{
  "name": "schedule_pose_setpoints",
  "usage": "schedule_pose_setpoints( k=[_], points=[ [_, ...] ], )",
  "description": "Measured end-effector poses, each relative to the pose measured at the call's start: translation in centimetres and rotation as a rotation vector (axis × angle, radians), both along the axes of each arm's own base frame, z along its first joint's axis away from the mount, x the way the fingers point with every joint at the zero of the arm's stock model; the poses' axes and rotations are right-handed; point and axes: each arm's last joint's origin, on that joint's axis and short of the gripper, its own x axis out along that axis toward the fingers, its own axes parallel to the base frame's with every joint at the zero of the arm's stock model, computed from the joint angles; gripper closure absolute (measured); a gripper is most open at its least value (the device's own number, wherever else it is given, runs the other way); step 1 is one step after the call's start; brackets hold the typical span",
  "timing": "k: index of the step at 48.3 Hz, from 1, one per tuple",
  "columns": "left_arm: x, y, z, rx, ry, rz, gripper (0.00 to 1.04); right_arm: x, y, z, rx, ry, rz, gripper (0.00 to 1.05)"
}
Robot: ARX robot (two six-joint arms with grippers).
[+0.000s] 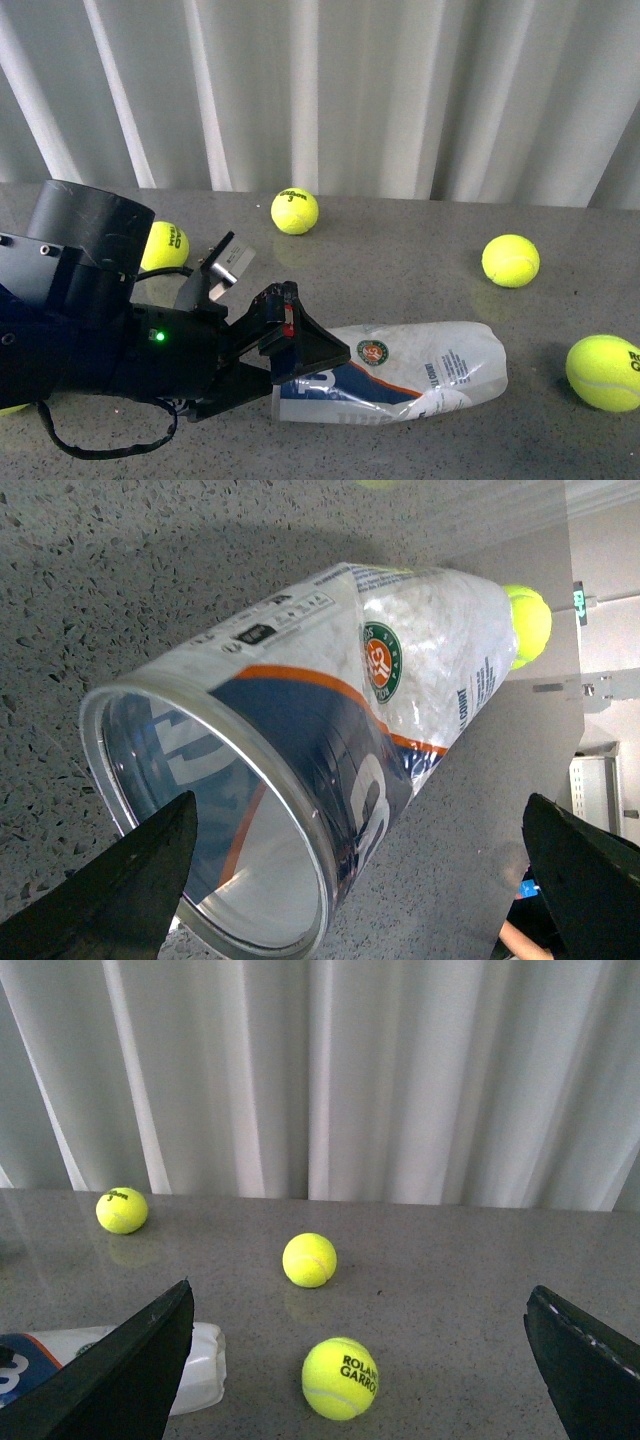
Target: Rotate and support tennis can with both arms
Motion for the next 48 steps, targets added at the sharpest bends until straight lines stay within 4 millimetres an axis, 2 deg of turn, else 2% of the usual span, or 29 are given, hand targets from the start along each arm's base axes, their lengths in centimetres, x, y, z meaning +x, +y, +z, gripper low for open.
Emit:
schedule_pose_setpoints(
  k=[12,27,29,36,41,44,48],
  points=[
    [0.1,-0.8,-0.5,-0.052,0.047,0.033,0.56,0.0,0.0,0.0,0.000,0.000,0.000,0.07],
    [0.0,-0.9,-0.1,-0.101,0.075,0.060,1.00,0.0,0.0,0.0,0.000,0.000,0.000,0.07],
    [0.0,-0.9,0.2,-0.104,0.081,0.058,1.01,0.0,0.0,0.0,0.000,0.000,0.000,0.07],
    [-0.8,-0.8,2.7,-0.045,0.108,0.049,1.01,0.0,0.0,0.0,0.000,0.000,0.000,0.07],
    [-1.1,-0.6,5.3,0.024,0.089,0.017,1.01,0.0,0.0,0.0,0.000,0.000,0.000,0.07],
    [-0.9,-0.7,7.8,0.082,0.058,-0.003,1.01,0.0,0.0,0.0,0.000,0.000,0.000,0.07],
    [0.0,-1.1,13.6,0.256,-0.065,-0.051,1.01,0.0,0.0,0.0,0.000,0.000,0.000,0.07]
  ],
)
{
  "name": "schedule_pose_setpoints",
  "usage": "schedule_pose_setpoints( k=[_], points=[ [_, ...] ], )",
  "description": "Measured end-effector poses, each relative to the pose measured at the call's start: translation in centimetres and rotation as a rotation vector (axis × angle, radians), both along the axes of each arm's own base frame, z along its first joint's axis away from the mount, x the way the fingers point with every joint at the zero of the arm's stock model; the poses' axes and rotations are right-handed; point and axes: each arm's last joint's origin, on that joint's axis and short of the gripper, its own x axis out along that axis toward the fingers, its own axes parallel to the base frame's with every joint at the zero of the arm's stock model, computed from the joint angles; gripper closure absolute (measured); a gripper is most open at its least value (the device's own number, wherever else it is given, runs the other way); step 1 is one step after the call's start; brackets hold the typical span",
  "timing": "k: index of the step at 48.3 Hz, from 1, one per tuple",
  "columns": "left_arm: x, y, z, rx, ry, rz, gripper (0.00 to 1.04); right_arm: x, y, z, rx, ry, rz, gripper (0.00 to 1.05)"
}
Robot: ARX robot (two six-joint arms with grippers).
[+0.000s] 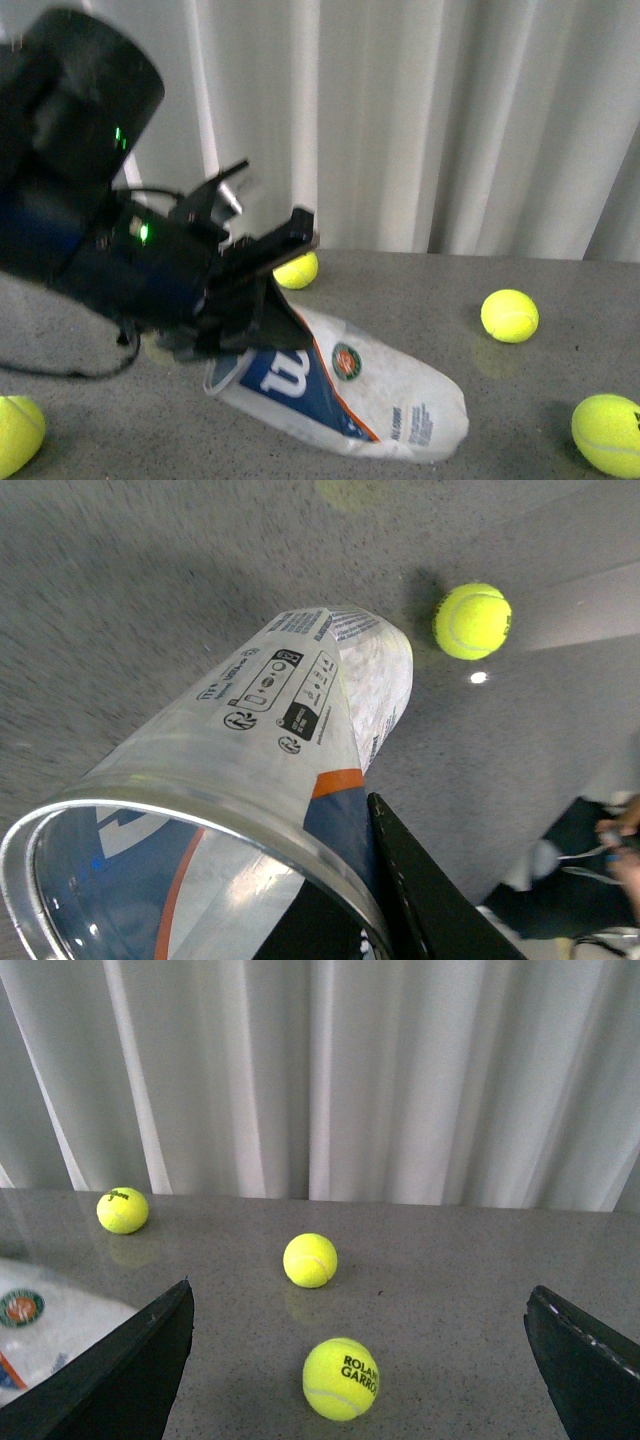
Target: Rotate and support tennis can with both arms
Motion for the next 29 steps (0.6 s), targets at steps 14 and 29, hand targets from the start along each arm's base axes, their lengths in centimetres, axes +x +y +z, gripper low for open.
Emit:
schedule_pose_setpoints(
  k=[14,29],
  points=[
    [1.3,-4.7,10.6,0.589,-0.295,-0.277,1.01,0.0,0.0,0.0,0.000,0.000,0.000,0.07],
    [1.2,-10.1,7.4,0.971,-0.356,-0.559,1.01,0.0,0.0,0.0,0.000,0.000,0.000,0.07]
  ],
)
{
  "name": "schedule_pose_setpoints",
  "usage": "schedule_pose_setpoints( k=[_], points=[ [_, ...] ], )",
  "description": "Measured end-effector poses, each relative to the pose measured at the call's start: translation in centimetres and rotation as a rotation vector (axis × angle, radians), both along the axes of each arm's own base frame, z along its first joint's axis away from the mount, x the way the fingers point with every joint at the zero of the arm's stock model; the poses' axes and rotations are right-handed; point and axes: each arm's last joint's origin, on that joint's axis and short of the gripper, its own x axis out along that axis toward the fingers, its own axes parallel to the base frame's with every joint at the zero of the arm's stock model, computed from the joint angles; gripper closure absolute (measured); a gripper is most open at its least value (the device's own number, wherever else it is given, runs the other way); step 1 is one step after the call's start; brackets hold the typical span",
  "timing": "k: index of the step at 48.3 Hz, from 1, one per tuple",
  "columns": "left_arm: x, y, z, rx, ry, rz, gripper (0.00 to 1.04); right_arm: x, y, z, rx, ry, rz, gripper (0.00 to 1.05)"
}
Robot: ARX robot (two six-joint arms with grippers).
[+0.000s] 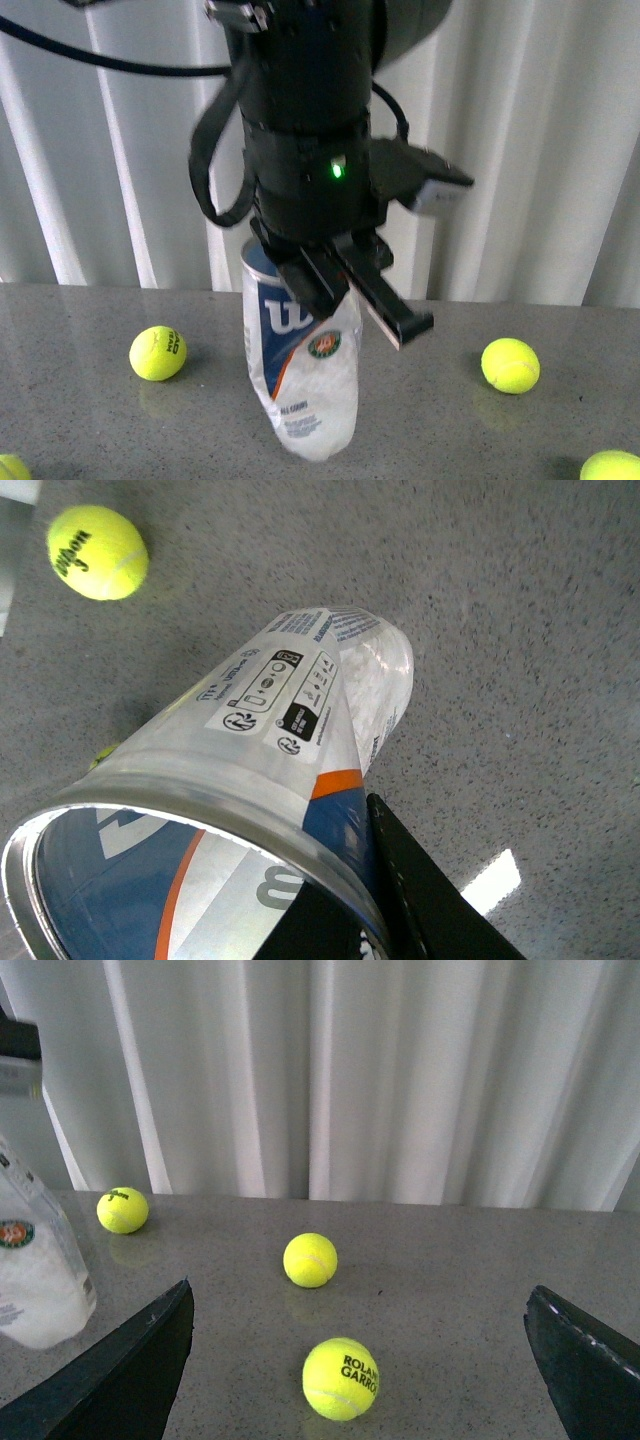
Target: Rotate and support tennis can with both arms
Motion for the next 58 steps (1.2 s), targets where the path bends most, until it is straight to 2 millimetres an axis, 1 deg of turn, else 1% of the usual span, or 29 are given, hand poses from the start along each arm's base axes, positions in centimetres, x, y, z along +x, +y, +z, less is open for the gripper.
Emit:
schedule_pose_setpoints(
  k=[2,5,8,13,18,21,25,27,28,30,34,41,43,44,47,50,54,57,58],
  points=[
    [0.0,-0.2,-0.9,0.026,0.011,-0.012,1.01,0.0,0.0,0.0,0.000,0.000,0.000,0.07],
    [0.1,-0.3,-2.9,0.078,0.038,-0.030,1.01,0.0,0.0,0.0,0.000,0.000,0.000,0.07],
    [0.2,-0.4,-3.8,0.096,0.051,-0.036,1.01,0.0,0.0,0.0,0.000,0.000,0.000,0.07],
    [0.5,-0.3,-3.9,0.089,0.043,-0.036,1.01,0.0,0.0,0.0,0.000,0.000,0.000,0.07],
    [0.6,-0.3,-3.9,0.043,0.061,-0.027,1.01,0.0,0.0,0.0,0.000,0.000,0.000,0.07],
    [0.6,-0.5,-3.7,0.000,0.078,-0.016,0.92,0.0,0.0,0.0,0.000,0.000,0.000,0.07],
    [0.5,-0.9,-3.3,-0.073,0.109,0.002,0.74,0.0,0.0,0.0,0.000,0.000,0.000,0.07],
    [0.5,-1.0,-3.0,-0.102,0.115,0.012,0.67,0.0,0.0,0.0,0.000,0.000,0.000,0.07],
    [0.5,-1.1,-2.7,-0.126,0.118,0.018,0.62,0.0,0.0,0.0,0.000,0.000,0.000,0.07],
    [0.4,-1.1,-2.3,-0.156,0.124,0.032,0.54,0.0,0.0,0.0,0.000,0.000,0.000,0.07],
    [0.0,-1.0,-1.2,-0.221,0.125,0.060,0.37,0.0,0.0,0.0,0.000,0.000,0.000,0.07],
    [-0.7,-0.4,0.6,-0.328,0.112,0.095,0.17,0.0,0.0,0.0,0.000,0.000,0.000,0.07],
    [-1.1,0.0,1.3,-0.390,0.106,0.118,0.08,0.0,0.0,0.0,0.000,0.000,0.000,0.07],
    [-1.2,0.1,1.6,-0.417,0.104,0.129,0.05,0.0,0.0,0.0,0.000,0.000,0.000,0.07],
    [-1.7,0.9,2.4,-0.525,0.089,0.194,0.07,0.0,0.0,0.0,0.000,0.000,0.000,0.07],
    [-2.3,2.0,2.9,-0.643,0.049,0.314,0.07,0.0,0.0,0.0,0.000,0.000,0.000,0.07],
    [-3.5,3.9,3.0,-0.787,-0.023,0.523,0.07,0.0,0.0,0.0,0.000,0.000,0.000,0.07],
    [-4.2,4.7,2.9,-0.840,-0.025,0.623,0.07,0.0,0.0,0.0,0.000,0.000,0.000,0.07],
    [-4.2,4.7,2.9,-0.845,-0.025,0.632,0.07,0.0,0.0,0.0,0.000,0.000,0.000,0.07]
  ],
)
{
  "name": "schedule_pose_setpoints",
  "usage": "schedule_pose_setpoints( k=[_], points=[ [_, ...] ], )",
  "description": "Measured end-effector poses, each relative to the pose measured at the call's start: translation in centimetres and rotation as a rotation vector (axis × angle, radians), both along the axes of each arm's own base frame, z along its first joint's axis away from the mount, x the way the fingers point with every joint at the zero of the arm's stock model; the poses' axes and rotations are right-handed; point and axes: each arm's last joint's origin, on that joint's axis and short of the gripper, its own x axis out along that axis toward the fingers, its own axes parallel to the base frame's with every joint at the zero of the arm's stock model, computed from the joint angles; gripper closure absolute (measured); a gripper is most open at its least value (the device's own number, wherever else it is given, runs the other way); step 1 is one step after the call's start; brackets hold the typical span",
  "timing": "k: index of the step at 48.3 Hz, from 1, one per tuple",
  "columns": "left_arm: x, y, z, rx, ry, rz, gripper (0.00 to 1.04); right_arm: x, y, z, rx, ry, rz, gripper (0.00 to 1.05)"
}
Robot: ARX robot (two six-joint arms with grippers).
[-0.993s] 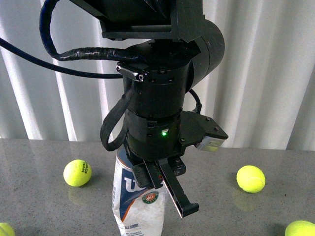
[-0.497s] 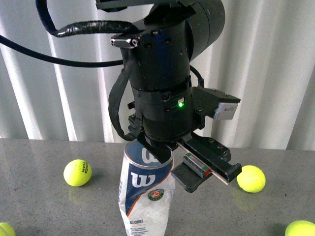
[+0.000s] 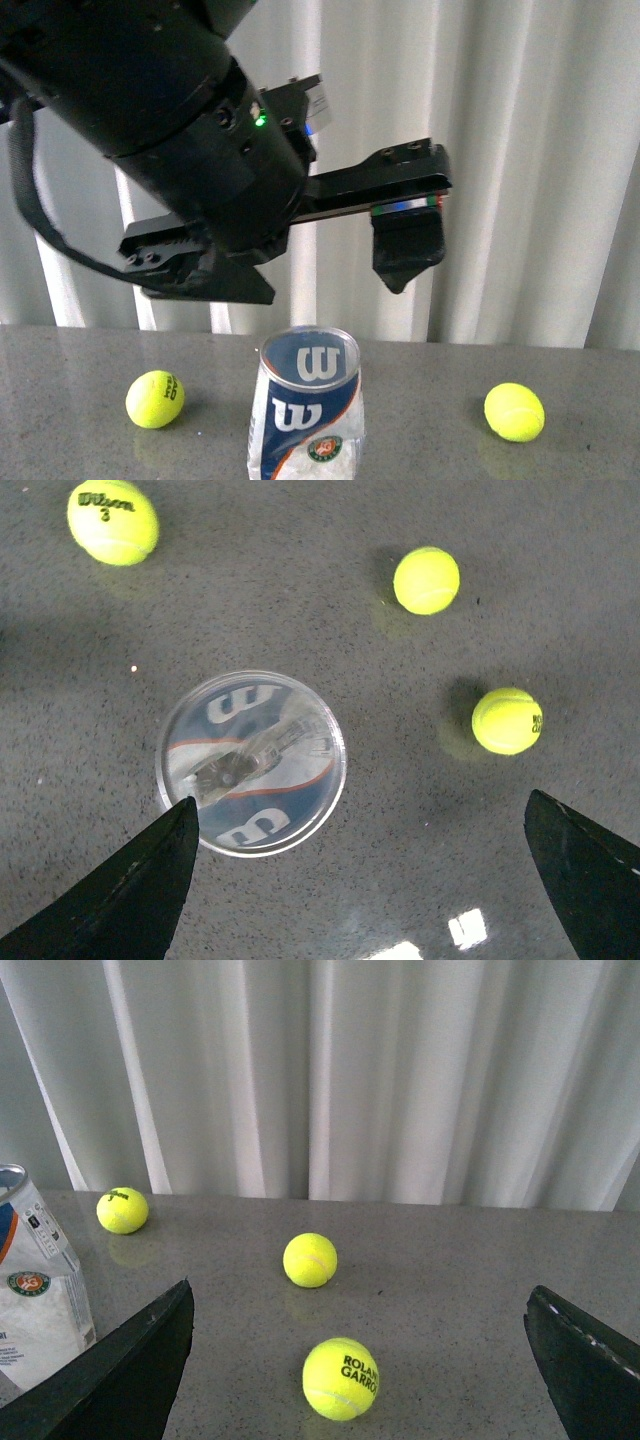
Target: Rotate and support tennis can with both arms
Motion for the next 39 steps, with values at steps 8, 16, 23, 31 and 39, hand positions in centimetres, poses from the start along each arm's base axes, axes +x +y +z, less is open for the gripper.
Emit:
schedule_pose_setpoints(
  k=[8,16,23,31,39],
  points=[
    [-0.2,0.3,0.0,-0.054,0.032,0.059,0.07,0.0,0.0,0.0,0.000,0.000,0.000,0.07],
    [-1.9,3.1,-2.4,0.088,-0.585,0.351,0.33,0.0,0.0,0.0,0.000,0.000,0.000,0.07],
    [-5.2,8.2,-3.8,0.074,-0.787,0.441,0.58,0.0,0.0,0.0,0.000,0.000,-0.001,0.07],
    [-8.6,11.9,-7.2,0.118,-0.769,0.424,0.92,0.0,0.0,0.0,0.000,0.000,0.000,0.07],
    [-11.1,14.0,-8.7,0.124,-0.775,0.419,1.01,0.0,0.0,0.0,0.000,0.000,0.000,0.07]
  ],
)
